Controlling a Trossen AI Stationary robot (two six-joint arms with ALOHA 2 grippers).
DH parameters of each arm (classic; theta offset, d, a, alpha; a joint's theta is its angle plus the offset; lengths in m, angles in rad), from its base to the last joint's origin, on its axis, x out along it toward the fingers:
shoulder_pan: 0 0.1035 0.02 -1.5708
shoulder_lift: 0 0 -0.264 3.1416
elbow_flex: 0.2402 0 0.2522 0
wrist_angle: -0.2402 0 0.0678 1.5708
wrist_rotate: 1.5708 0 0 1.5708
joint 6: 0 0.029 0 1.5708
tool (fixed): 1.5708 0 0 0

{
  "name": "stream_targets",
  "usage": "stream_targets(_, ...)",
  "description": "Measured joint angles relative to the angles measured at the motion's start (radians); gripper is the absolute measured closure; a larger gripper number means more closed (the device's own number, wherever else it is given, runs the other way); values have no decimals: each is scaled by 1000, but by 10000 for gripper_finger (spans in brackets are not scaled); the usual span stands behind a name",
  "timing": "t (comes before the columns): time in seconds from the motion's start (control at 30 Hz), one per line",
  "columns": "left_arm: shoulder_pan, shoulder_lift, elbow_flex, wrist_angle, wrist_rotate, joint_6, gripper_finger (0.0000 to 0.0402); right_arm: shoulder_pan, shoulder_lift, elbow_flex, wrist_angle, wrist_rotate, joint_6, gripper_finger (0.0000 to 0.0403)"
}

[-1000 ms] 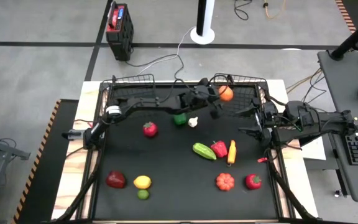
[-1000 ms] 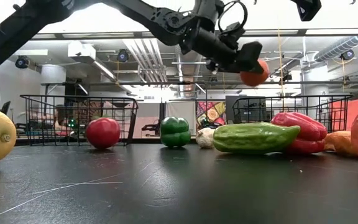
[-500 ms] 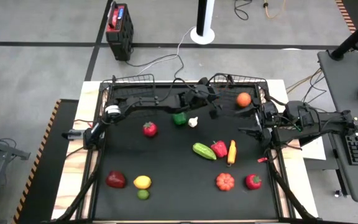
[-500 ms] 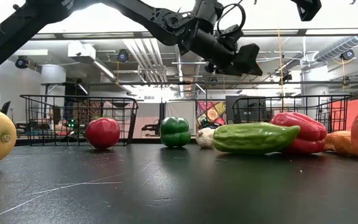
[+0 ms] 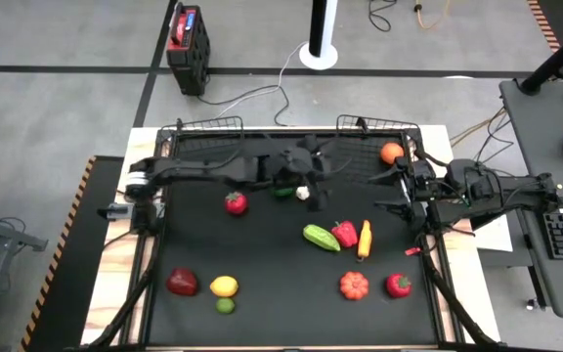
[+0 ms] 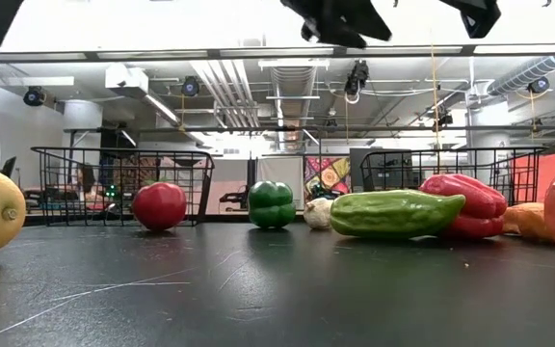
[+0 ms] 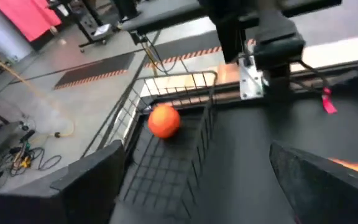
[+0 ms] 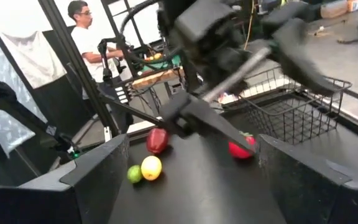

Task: Sort produce into baskets
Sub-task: Put the red bell pepper into the left wire basket

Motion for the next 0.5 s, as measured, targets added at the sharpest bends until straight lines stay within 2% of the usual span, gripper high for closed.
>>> stream_targets(0.23,-134,-303,-331,-38,-181,-173,27,0,2,0,6,1,16,62)
stream_targets(0.37,-276,-493,-519,-38,-284,-320,33,0,2,0,11,1,16,62)
stream_targets(0.5,-440,-642,-637,-40,-406,-460,36,0,2,0,11,4,17,62)
